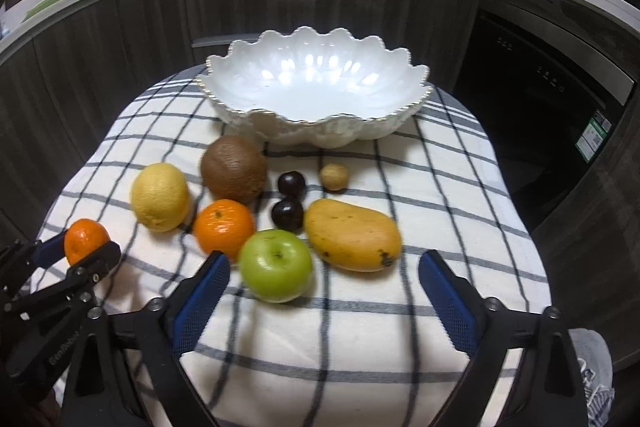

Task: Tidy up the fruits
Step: 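Lift the mandarin with the left tool while the right tool grasps the small yellow fruit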

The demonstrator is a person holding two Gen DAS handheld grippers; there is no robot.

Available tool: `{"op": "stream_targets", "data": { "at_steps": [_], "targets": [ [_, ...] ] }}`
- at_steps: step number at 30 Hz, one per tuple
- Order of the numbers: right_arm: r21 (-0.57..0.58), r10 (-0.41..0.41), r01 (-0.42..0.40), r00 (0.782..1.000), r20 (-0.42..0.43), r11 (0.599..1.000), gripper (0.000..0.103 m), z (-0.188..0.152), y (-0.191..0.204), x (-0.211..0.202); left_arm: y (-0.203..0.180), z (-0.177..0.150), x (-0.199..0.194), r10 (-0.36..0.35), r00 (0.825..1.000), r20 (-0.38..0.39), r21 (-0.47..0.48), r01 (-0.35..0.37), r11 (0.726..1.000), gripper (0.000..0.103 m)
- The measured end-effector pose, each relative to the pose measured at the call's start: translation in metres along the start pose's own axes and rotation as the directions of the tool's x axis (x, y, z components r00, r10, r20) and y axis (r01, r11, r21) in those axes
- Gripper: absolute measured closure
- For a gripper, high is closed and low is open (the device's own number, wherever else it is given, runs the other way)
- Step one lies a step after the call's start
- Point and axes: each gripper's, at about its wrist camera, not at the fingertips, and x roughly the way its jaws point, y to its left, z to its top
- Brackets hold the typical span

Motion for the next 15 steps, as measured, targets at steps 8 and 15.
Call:
{"op": "stream_targets", "data": {
  "at_steps": [8,15],
  "targets": [
    [-0.073,0.122,-0.124,0.992,-0.034,0.990,0.031,-0.007,0.042,0.000,0.029,-0.010,-0.018,0.039,0.999,-0.003,-0.039,-0.039,0.998,0.058],
    [-0.122,0.183,-0.194,0.978,-0.096,0.973,0.046,-0.019,0.075,0.007,0.048,-0.019,-0.027,0.060,0.998,-0.013,-0.081,-0.061,0.995,0.058]
  ]
}}
